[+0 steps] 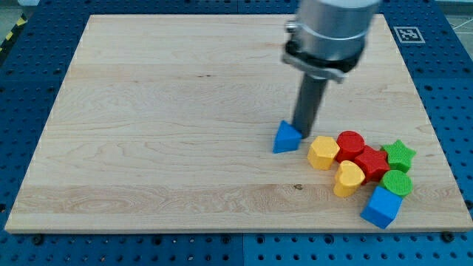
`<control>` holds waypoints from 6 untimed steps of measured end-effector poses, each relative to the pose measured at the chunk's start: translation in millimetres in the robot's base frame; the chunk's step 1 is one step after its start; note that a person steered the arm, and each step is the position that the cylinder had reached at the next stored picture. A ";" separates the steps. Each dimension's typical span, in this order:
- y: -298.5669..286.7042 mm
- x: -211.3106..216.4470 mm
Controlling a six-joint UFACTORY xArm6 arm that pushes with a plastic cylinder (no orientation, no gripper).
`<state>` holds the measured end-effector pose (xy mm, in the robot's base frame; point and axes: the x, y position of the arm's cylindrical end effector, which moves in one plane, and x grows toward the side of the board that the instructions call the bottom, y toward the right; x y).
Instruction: Move your arm to the bottom center
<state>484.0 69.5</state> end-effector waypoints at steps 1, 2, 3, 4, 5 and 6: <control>-55.7 2.0; -104.8 3.6; -117.4 2.0; -132.6 -1.0; -162.5 64.8; -176.3 94.7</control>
